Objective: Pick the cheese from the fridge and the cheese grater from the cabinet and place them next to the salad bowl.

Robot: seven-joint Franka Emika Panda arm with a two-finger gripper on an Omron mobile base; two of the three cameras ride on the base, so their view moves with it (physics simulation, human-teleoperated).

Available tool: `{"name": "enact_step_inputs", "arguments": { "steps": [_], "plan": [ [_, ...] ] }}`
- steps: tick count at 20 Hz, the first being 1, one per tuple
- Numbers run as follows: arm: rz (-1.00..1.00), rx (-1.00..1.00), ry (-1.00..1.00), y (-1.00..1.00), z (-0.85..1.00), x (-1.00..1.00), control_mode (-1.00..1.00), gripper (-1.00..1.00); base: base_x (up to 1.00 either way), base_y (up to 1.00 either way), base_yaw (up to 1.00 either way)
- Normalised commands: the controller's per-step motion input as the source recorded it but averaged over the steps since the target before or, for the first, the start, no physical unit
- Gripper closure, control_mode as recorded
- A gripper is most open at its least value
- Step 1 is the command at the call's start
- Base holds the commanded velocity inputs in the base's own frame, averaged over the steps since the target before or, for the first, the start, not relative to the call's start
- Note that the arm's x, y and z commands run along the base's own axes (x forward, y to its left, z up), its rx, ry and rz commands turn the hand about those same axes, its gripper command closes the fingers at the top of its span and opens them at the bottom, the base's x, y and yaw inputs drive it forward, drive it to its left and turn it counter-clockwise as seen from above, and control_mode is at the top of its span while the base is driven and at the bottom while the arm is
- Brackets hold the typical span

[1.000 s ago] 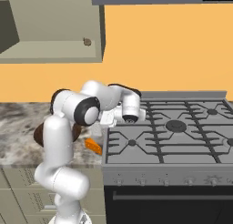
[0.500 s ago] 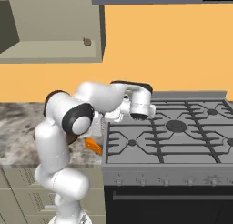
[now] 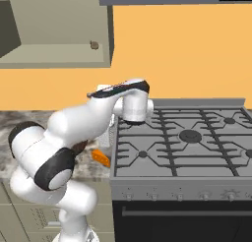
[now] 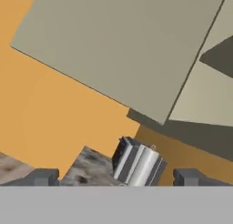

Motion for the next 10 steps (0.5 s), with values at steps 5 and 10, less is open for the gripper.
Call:
{"name": "enact_step_inputs", "arguments": {
  "steps": [5,10],
  "plan": [
    [0.00,0.00,-0.28,0.55,0.98,-1.00,-1.00,-1.00,0.00,0.00,0.00],
    [0.00,0.02,-0.14,0.12,0.85,-1.00,-1.00,-1.00,0.00,0.00,0.00]
  ]
}}
